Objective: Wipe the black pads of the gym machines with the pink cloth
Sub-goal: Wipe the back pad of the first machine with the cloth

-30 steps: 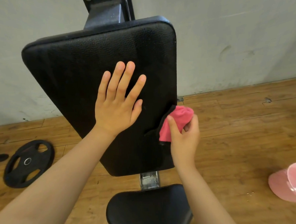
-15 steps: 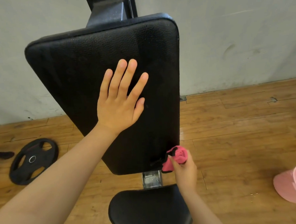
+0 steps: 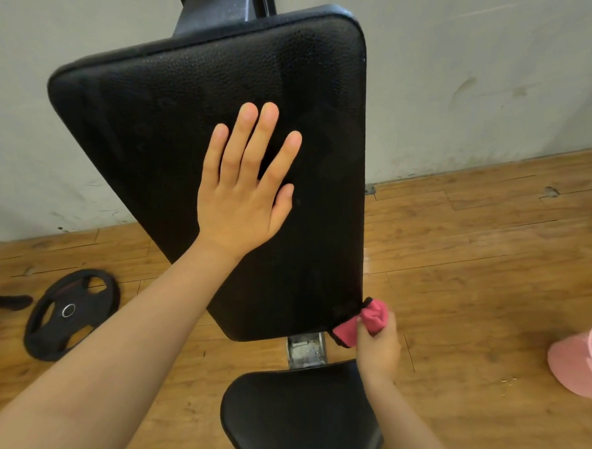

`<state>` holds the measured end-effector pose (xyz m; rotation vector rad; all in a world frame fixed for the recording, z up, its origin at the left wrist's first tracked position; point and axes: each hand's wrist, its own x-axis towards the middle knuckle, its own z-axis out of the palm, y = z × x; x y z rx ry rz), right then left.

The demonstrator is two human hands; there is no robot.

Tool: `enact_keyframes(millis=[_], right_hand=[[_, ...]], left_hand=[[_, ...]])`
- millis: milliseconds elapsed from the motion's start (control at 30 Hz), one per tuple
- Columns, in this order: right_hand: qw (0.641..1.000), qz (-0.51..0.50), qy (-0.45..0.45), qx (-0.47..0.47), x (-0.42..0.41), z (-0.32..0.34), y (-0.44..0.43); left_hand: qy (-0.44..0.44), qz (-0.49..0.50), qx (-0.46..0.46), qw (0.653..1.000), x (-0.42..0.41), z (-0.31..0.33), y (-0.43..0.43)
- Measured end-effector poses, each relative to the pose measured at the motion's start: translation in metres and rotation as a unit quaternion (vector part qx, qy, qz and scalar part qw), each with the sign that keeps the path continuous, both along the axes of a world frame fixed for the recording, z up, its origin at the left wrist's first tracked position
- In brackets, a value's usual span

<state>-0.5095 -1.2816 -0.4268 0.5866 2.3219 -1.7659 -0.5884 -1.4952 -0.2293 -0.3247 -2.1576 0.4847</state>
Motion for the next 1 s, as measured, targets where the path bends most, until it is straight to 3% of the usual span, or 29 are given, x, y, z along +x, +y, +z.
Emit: enact_keyframes(millis=[233, 467, 700, 867, 1000], right_hand=[[0.995, -0.025, -0.04, -0.084, 0.007, 0.002, -0.022], [0.963, 0.037, -0.073, -0.258, 0.025, 0.015, -0.069], [0.961, -0.018, -0.058, -0.271, 0.008, 0.013, -0.031], [0.944, -0.133, -0.045, -0.297, -0.013, 0.015, 0.004], [0.947, -0.131, -0.044, -0.29, -0.014, 0.017, -0.004]], left_hand=[[0.0, 0.0, 0.0, 1.0, -0.001, 0.0, 0.0], [0.007, -0.002, -0.003, 1.0, -0.002, 0.0, 0.0], [0.012, -0.002, 0.005, 1.0, -0.001, 0.001, 0.001], [0.005, 0.0, 0.004, 1.0, 0.0, 0.0, 0.002], [0.008, 0.0, 0.0, 1.0, -0.001, 0.0, 0.001]])
